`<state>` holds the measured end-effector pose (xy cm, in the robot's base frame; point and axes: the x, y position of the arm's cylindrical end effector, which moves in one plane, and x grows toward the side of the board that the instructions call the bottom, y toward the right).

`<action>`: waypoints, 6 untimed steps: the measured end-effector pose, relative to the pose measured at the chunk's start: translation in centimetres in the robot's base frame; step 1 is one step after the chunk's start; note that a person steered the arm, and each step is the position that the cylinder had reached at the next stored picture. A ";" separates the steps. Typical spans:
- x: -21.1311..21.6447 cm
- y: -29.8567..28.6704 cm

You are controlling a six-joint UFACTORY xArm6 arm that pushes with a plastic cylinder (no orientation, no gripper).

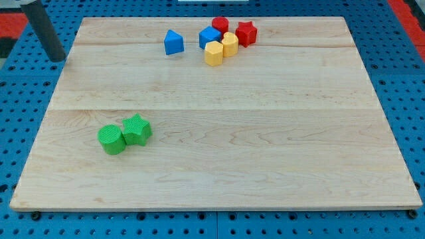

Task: Push the blue triangle into the yellow blocks

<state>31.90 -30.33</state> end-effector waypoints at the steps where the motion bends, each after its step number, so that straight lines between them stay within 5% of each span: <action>1: -3.6 2.2; 2: -8.7 10.9; 3: -9.0 17.0; 6: -3.1 20.8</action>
<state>28.76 -9.49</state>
